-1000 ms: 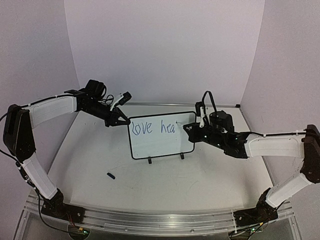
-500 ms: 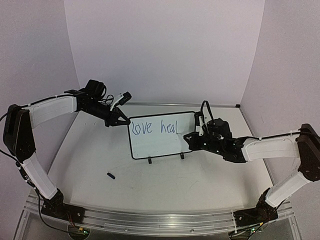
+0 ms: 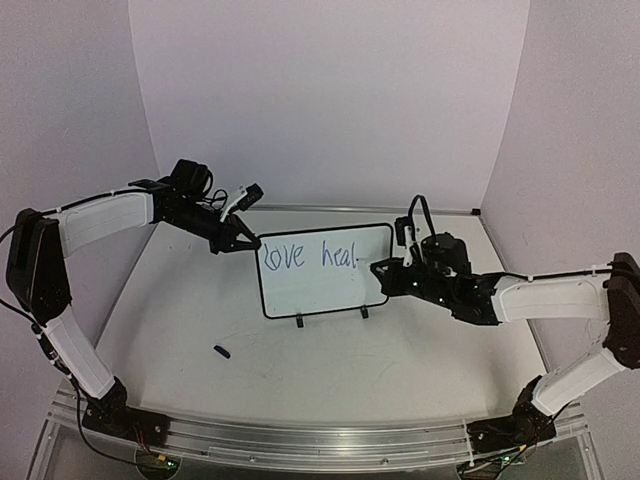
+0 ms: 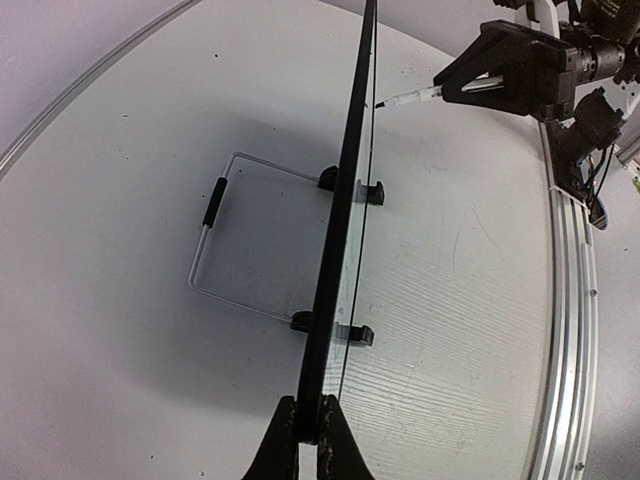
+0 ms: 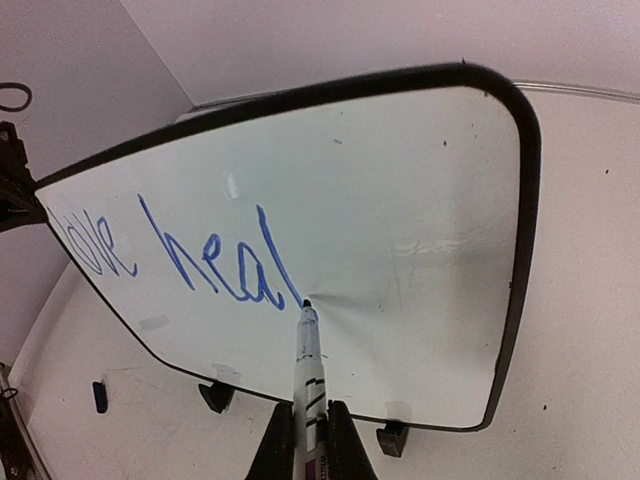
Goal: Write a sentence on the whiteboard
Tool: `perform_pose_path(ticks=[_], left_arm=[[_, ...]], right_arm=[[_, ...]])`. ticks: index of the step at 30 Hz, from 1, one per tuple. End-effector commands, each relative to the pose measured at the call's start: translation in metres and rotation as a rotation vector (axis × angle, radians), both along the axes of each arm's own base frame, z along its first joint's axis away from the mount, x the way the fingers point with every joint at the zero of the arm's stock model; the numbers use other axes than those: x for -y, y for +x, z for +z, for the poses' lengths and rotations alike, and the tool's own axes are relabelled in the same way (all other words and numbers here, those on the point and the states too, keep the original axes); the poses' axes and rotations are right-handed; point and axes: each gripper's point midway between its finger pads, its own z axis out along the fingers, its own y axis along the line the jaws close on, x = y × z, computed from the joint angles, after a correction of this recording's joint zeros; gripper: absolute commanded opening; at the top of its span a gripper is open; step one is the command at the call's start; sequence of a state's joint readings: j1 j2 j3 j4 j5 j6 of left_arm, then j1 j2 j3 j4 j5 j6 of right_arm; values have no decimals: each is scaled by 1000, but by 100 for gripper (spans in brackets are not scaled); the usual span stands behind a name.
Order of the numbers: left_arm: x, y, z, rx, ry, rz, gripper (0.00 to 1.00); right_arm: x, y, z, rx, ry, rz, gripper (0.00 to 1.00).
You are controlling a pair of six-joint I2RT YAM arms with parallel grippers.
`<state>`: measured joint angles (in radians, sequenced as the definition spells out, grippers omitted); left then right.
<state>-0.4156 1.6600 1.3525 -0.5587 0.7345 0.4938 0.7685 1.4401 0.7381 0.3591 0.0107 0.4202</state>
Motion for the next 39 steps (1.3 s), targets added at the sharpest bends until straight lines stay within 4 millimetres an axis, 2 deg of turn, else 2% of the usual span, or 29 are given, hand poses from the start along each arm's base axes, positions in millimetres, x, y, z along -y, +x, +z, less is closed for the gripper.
perform_pose_path(ticks=[1, 28, 33, 39], left_arm=[[-7, 9, 12, 97, 21, 18, 0], [-7, 8, 12, 94, 20, 17, 0], [-7, 9, 12, 95, 20, 17, 0], [-7, 8, 14, 98, 19, 16, 0]], right_arm=[[9, 2, 37, 90, 60, -39, 0], [3, 19, 33, 98, 20, -67, 0], [-6, 19, 28, 83, 19, -30, 0], [-8, 16, 15, 49, 12, -16, 0]])
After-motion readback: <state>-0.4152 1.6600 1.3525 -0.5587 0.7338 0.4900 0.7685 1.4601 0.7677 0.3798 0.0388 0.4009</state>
